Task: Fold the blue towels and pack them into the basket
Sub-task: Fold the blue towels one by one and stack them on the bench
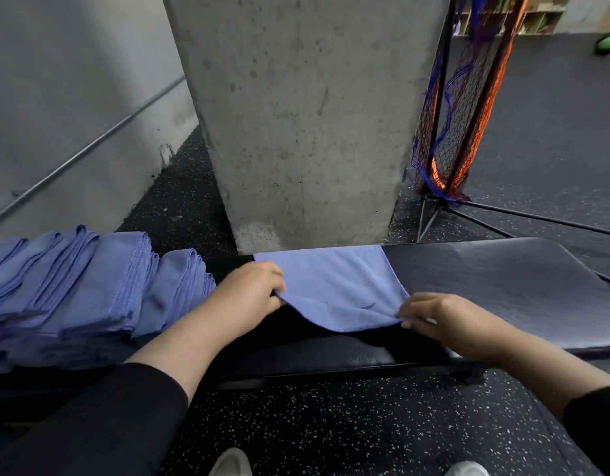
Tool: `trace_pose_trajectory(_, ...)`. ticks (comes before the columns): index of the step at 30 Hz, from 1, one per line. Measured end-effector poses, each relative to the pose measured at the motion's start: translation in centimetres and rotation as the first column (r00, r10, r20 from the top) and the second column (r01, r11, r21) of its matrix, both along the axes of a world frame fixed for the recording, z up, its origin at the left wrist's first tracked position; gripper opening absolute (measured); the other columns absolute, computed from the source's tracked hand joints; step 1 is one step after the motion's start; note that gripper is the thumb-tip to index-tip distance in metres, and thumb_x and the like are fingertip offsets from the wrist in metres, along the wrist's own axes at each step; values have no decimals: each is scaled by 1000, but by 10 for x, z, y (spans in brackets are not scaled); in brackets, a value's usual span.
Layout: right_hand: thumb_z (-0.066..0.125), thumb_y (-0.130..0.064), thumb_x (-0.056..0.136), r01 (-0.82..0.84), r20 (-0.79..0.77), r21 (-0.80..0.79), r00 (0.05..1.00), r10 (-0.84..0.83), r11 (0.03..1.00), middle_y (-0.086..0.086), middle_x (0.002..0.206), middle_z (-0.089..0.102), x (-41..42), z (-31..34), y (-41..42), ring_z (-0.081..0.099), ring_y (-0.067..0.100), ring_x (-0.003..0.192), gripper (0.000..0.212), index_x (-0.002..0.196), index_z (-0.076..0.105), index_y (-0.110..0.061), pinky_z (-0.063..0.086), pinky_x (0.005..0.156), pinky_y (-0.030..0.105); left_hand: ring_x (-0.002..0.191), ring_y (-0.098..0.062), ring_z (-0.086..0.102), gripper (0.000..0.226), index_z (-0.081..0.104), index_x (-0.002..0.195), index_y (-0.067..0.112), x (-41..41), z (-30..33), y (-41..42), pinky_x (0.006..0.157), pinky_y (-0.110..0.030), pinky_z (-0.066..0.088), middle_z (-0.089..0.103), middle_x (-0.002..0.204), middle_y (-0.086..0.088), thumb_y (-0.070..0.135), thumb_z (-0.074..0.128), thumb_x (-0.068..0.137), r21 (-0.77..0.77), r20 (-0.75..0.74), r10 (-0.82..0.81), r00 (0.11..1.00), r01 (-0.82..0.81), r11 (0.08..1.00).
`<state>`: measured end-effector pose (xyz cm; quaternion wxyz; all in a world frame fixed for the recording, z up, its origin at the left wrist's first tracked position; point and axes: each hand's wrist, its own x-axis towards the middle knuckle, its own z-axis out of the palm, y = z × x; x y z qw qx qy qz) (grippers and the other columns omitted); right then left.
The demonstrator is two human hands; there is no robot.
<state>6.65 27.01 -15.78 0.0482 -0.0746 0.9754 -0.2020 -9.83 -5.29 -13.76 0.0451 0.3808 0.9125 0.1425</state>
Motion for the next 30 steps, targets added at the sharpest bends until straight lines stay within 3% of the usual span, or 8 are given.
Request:
trace_pose_trajectory(4, 64, -39, 92, -49, 1, 18, 999, 49, 999, -13, 110, 64, 7, -26, 8, 60, 3, 100, 21, 105, 76, -28, 40, 91, 7, 115, -25, 61, 17, 76, 99, 16, 16, -25, -8, 96, -38, 48, 69, 120, -1, 19, 65, 88, -213, 7, -92, 996, 91, 973)
trace_pose_trajectory(7, 71, -19, 83, -20, -18, 41, 1000, 20, 999, -11, 112, 64, 8, -29, 10, 60, 4, 100, 23, 104, 75, -26, 33, 90, 0, 106, -17, 61, 11, 70, 99, 17, 24, -40, -22, 90, -37, 49, 64, 113, 8, 18, 61, 91, -211, 67, -99, 993, 111, 971)
trace_pose_trajectory(12, 60, -24, 84, 30, -96, 45, 995, -26, 999, -16, 122, 66, 12, -32, 9, 63, 5, 111, 12, 92, 69, -25, 49, 92, 23, 91, -14, 60, 18, 60, 89, 17, 32, -46, -35, 81, -40, 50, 59, 95, 9, 29, 53, 100, -144, 38, -68, 997, 73, 987)
trace_pose_trajectory(15, 54, -32, 88, 125, -49, 47, 991, -123, 991, -17, 97, 71, 17, -21, 5, 66, 10, 91, 15, 98, 65, -29, 51, 81, 25, 78, -18, 56, 32, 52, 80, 17, 38, -34, -41, 73, -38, 47, 57, 81, 3, 38, 46, 104, -167, 104, 31, 994, -13, 986)
trace_pose_trajectory(18, 58, -24, 92, 190, 5, 9, 982, -190, 982, -13, 65, 58, 16, -9, 4, 51, 7, 61, 21, 74, 47, -29, 40, 59, 20, 72, -18, 52, 36, 45, 76, 18, 43, -20, -43, 68, -36, 42, 55, 74, 2, 39, 44, 105, -166, 162, 79, 984, -52, 985)
trace_pose_trajectory(22, 55, -18, 96, 184, 191, -42, 966, -172, 982, -17, 64, 58, 14, 6, -1, 46, 0, 57, 22, 73, 53, -21, 39, 59, 20, 67, -12, 57, 32, 53, 77, 17, 44, -16, -47, 65, -24, 44, 57, 69, 5, 33, 50, 104, -193, 407, 122, 905, -45, 980)
trace_pose_trajectory(25, 54, -19, 96, 193, 286, -88, 944, -161, 977, -8, 68, 63, 13, 11, -6, 47, -2, 59, 18, 83, 66, -17, 41, 61, 19, 61, -23, 65, 28, 52, 79, 14, 45, -18, -49, 65, -32, 55, 58, 69, -9, 26, 51, 104, -182, 677, 158, 719, -45, 982)
trace_pose_trajectory(30, 56, -11, 96, 356, 89, -277, 934, -345, 893, -10, 54, 49, -6, 11, -12, 42, 7, 56, 29, 67, 56, -15, 36, 56, 26, 47, -20, 52, 29, 48, 72, 15, 29, -3, -27, 50, -26, 43, 44, 57, -4, 15, 53, 100, 52, 605, 219, 765, -313, 948)
